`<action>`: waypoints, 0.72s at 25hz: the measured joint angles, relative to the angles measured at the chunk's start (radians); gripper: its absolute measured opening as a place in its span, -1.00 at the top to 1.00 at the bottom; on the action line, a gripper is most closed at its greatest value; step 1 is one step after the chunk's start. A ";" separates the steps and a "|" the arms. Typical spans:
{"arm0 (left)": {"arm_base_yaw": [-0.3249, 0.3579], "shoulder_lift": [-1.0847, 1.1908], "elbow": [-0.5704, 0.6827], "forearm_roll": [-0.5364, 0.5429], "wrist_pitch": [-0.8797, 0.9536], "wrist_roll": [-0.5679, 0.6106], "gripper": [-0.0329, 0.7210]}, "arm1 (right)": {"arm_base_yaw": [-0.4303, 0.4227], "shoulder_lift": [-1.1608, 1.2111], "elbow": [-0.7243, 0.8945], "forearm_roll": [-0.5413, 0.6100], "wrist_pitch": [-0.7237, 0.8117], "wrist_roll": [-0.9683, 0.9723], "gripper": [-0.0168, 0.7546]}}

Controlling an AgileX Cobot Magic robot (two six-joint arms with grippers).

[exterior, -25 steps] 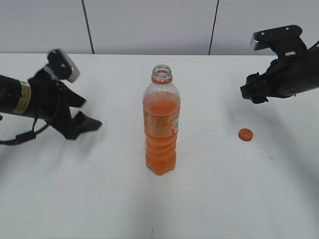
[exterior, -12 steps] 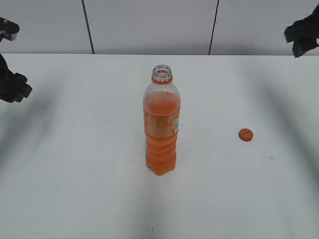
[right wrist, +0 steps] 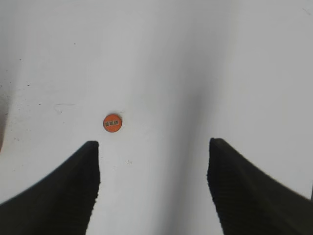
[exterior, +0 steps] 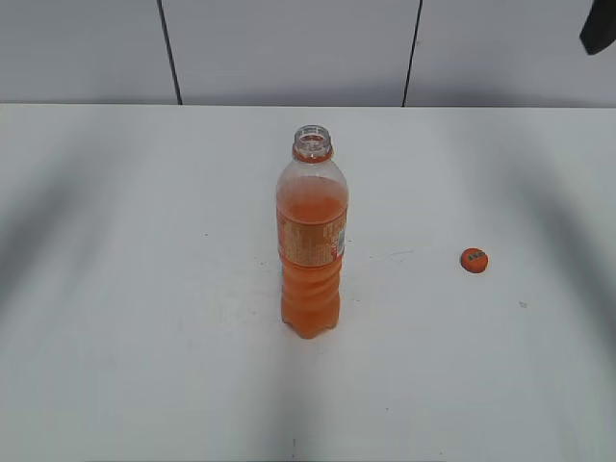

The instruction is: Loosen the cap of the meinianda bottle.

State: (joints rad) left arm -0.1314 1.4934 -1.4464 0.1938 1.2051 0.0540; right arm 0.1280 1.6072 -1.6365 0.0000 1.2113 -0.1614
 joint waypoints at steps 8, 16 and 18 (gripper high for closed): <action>0.000 -0.313 0.253 -0.049 0.003 0.002 -0.52 | 0.000 -0.300 0.316 0.016 -0.001 -0.004 -0.38; 0.000 -0.778 0.688 -0.099 -0.092 0.002 -0.52 | 0.000 -0.736 0.814 0.020 -0.117 -0.003 -0.38; 0.000 -0.874 0.750 -0.116 -0.097 0.002 -0.52 | 0.000 -0.871 0.923 0.020 -0.156 -0.003 -0.38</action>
State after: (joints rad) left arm -0.1311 0.6198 -0.6960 0.0779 1.1086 0.0557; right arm 0.1280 0.7362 -0.7138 0.0200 1.0555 -0.1641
